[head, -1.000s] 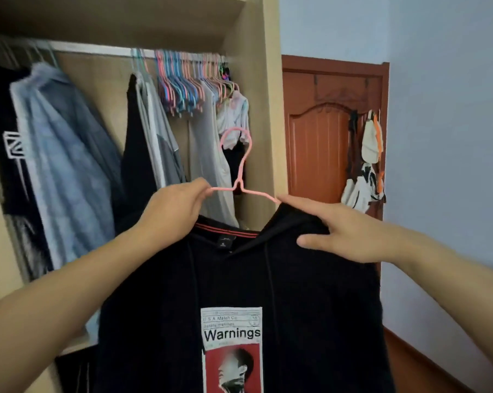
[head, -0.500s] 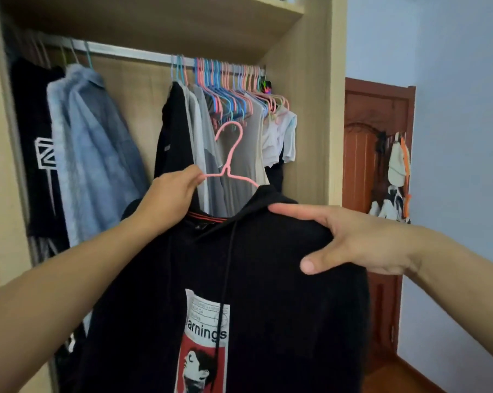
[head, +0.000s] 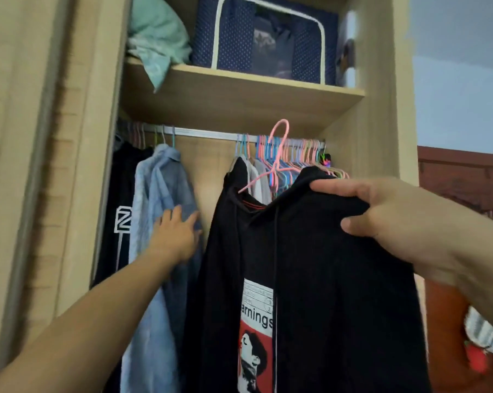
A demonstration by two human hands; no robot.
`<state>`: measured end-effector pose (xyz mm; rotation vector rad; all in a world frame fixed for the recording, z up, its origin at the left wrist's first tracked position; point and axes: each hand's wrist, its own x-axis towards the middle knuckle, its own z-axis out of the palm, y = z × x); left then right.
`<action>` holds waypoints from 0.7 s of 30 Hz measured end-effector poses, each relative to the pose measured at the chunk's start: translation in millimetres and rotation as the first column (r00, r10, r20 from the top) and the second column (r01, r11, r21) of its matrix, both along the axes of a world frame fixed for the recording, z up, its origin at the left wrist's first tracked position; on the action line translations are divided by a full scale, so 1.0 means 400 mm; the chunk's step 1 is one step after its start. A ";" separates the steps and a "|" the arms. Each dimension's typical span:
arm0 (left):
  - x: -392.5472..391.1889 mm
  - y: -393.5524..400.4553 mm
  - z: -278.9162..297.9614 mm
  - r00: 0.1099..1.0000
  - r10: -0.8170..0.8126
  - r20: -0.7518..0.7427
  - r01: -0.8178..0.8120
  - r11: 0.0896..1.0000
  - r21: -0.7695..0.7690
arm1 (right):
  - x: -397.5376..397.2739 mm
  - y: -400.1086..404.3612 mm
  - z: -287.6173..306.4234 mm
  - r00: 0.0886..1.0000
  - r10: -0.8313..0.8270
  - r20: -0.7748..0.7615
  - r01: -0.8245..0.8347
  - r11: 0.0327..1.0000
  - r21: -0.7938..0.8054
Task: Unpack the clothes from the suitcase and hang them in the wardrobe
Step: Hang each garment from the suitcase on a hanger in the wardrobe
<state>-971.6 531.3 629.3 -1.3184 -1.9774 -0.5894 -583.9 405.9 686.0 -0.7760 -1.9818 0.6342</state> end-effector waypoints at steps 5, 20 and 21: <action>-0.200 -0.026 -0.057 0.922 0.222 -0.318 -0.328 0.884 -0.334 | -0.172 0.061 0.160 0.998 -0.058 -0.024 0.061 0.983 0.175; -0.453 -0.128 0.280 0.781 0.161 -0.603 0.086 0.929 0.360 | -0.859 0.595 0.367 0.851 -0.483 0.206 0.379 0.837 0.395; -0.460 -0.117 0.275 0.789 0.150 -0.596 0.105 0.923 0.371 | -0.874 0.614 0.350 0.825 -0.494 0.273 0.367 0.836 0.407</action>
